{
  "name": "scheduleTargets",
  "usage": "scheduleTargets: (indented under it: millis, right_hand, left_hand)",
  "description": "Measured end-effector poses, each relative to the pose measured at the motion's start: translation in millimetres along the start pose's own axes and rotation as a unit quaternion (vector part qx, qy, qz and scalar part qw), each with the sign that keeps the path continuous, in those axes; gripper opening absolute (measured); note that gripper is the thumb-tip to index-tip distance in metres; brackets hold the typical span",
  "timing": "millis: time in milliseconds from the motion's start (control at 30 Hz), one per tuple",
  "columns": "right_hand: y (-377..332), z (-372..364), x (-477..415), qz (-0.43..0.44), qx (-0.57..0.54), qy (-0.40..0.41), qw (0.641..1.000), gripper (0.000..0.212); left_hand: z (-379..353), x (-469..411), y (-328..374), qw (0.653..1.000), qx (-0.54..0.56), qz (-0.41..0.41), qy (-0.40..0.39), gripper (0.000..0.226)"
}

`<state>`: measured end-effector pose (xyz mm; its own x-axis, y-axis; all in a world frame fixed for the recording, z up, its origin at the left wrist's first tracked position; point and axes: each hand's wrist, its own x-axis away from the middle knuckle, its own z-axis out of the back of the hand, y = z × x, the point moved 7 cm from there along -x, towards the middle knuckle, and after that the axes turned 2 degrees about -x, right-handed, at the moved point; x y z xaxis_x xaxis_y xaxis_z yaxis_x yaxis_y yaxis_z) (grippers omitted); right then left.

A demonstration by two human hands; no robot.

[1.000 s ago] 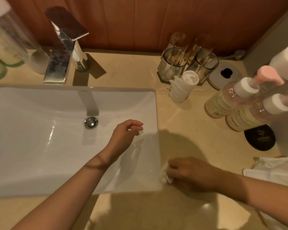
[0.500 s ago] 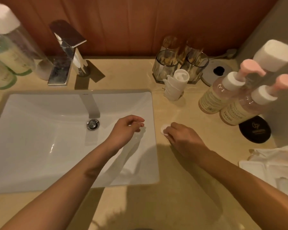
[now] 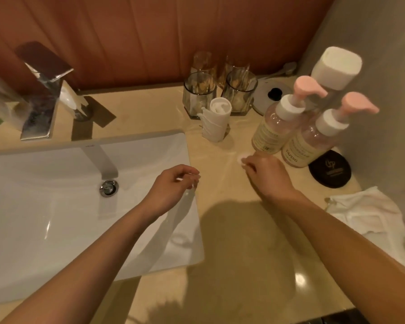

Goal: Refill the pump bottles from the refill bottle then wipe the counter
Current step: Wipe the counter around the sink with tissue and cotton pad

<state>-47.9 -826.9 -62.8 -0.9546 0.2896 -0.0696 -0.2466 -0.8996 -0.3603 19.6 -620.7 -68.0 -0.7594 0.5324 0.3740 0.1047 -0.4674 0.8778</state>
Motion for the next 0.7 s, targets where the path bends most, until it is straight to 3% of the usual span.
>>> scheduleTargets:
  millis: [100, 167, 333, 467, 600, 700]
  right_hand:
    - [8, 0, -20, -0.086, 0.024, 0.045, 0.995, 0.018]
    - [-2, -10, -14, -0.08, 0.037, 0.033, 0.996, 0.018]
    - [-43, -19, 52, 0.078, -0.029, 0.042, 0.996, 0.014]
    - [-51, -32, 115, 0.138, -0.089, -0.071, 0.984, 0.023]
    - [-35, -23, 133, 0.046, -0.213, -0.137, 0.966, 0.025]
    - [-24, -11, 138, -0.066, -0.302, -0.077, 0.948, 0.026]
  left_hand:
    - [4, -1, 3, 1.0, -0.018, -0.007, 0.004, 0.018]
    - [3, -1, 5, 1.0, -0.025, -0.01, 0.007, 0.018]
    - [-13, -2, 10, 0.999, -0.027, -0.014, -0.01, 0.017]
    - [-34, 1, 18, 0.998, -0.037, -0.032, -0.035, 0.017]
    - [-60, 13, 22, 0.991, -0.09, -0.055, -0.084, 0.016]
    - [-84, 28, 24, 0.974, -0.128, -0.091, -0.161, 0.021]
